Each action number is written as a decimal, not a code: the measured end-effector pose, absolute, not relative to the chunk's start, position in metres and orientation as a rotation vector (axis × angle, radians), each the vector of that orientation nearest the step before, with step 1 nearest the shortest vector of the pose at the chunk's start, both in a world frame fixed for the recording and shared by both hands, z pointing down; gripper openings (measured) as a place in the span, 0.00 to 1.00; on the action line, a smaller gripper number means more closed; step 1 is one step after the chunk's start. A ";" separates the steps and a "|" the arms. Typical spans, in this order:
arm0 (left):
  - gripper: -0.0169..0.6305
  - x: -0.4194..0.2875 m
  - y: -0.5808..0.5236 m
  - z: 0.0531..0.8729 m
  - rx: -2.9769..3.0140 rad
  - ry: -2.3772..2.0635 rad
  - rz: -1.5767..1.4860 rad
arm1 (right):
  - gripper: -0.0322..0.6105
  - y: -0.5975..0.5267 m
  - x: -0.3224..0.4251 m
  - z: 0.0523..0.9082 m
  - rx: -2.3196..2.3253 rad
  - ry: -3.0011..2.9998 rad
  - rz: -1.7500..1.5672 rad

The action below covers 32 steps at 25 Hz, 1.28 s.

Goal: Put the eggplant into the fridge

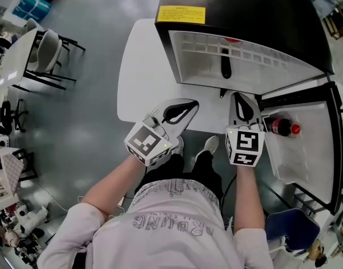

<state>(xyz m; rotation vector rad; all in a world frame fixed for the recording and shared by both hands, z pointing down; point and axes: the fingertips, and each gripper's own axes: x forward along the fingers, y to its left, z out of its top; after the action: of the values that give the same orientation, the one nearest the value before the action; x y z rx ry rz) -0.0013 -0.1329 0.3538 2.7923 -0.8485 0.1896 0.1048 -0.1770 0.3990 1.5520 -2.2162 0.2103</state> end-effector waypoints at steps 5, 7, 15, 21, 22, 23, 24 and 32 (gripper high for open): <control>0.04 -0.004 -0.128 0.349 2.803 -0.838 0.181 | 0.06 -0.163 0.101 0.390 1.549 -2.220 0.193; 0.04 -0.005 -0.127 0.348 2.805 -0.834 0.182 | 0.06 -0.158 0.101 0.387 1.550 -2.216 0.177; 0.04 -0.012 -0.123 0.350 2.805 -0.816 0.189 | 0.06 -0.137 0.093 0.386 1.532 -2.216 0.190; 0.04 -0.017 -0.125 0.349 2.810 -0.814 0.186 | 0.06 -0.128 0.084 0.388 1.493 -2.221 0.201; 0.04 -0.018 -0.125 0.348 2.811 -0.815 0.185 | 0.06 -0.127 0.082 0.387 1.487 -2.224 0.199; 0.04 -0.019 -0.126 0.347 2.812 -0.816 0.182 | 0.06 -0.127 0.080 0.386 1.482 -2.227 0.197; 0.04 -0.019 -0.127 0.346 2.813 -0.817 0.179 | 0.06 -0.126 0.079 0.384 1.479 -2.229 0.195; 0.04 -0.027 -0.131 0.337 2.827 -0.828 0.164 | 0.06 -0.124 0.076 0.383 1.472 -2.221 0.199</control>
<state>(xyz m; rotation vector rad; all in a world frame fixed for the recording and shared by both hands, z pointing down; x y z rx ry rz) -0.0271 -0.1314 0.3370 2.8266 -0.8280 0.1638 0.0763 -0.1240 0.3833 1.4716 -2.2210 0.1994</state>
